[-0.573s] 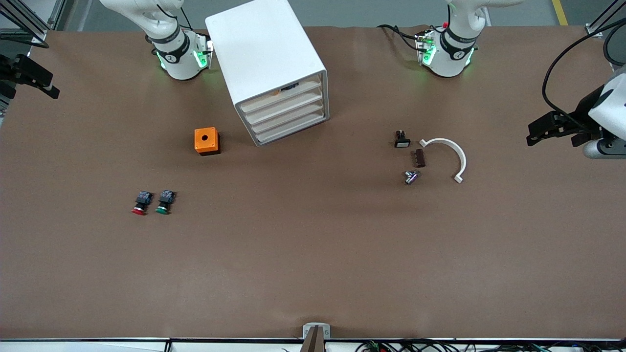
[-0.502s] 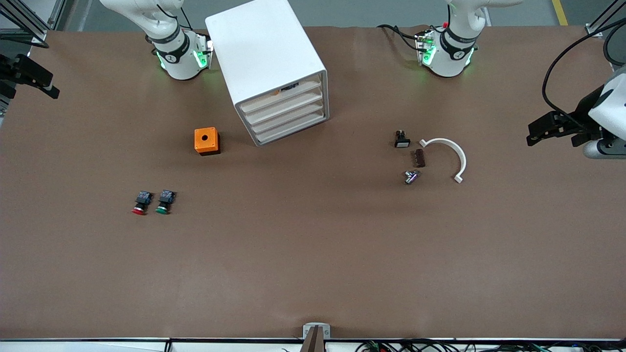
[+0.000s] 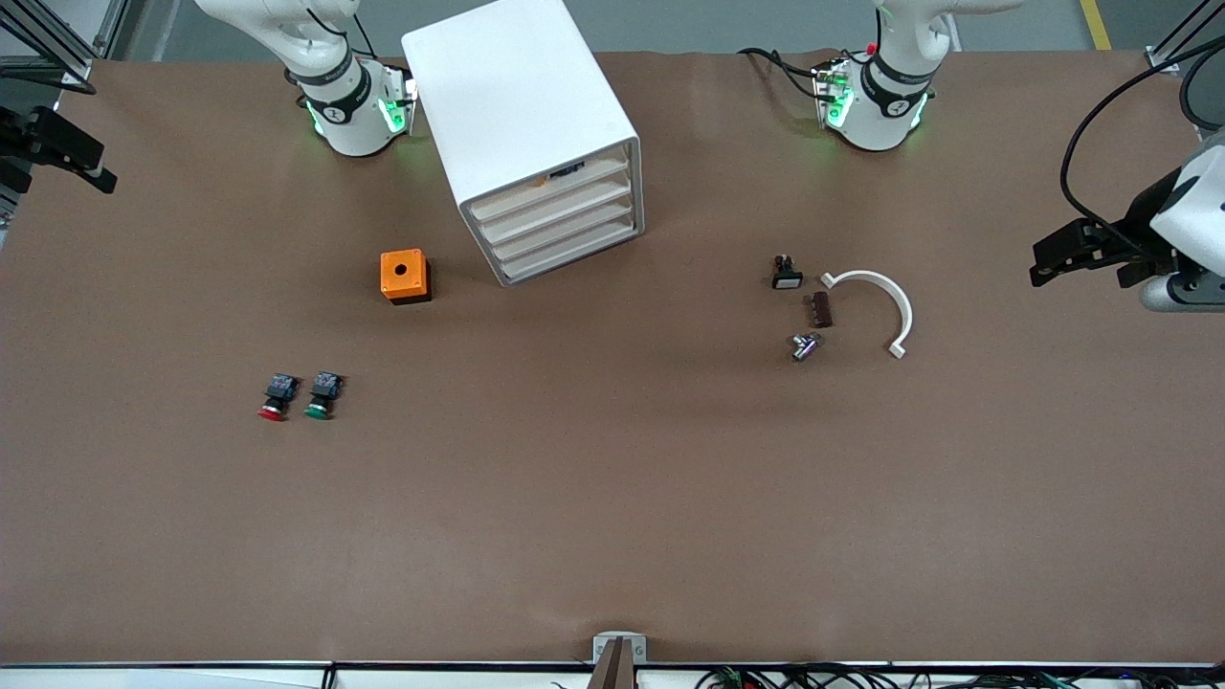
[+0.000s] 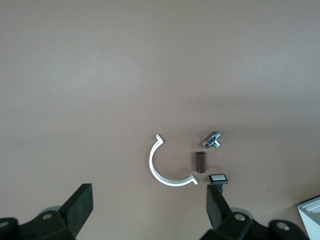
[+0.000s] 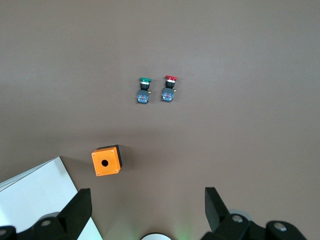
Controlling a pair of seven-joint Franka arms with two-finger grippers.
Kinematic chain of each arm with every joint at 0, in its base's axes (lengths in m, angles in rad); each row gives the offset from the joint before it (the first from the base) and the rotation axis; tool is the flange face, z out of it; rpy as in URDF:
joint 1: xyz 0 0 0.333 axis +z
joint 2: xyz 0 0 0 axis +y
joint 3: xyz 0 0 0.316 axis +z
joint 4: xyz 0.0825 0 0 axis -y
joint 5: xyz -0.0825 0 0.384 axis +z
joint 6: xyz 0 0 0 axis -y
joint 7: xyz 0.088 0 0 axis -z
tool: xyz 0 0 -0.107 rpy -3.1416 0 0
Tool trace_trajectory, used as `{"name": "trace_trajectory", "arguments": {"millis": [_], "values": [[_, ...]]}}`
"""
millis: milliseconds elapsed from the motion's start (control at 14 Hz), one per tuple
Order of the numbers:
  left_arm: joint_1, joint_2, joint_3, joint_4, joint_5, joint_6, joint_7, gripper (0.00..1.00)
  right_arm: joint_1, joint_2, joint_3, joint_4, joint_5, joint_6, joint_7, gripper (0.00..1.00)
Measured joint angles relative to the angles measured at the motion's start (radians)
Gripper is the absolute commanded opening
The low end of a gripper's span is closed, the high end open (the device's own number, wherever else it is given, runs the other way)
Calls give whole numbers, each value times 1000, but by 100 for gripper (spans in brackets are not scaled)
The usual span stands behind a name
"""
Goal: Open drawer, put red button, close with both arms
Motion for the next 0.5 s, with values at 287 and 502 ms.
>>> {"name": "trace_trajectory", "arguments": {"millis": [287,502], "values": [[0,72,0,-1,0,1,0,100,0,6,-1,14,0,-4,0,100],[-4,151,-2,-2,0,29,0,100,-3,22,-4,15,0,-5,0,100]]}}
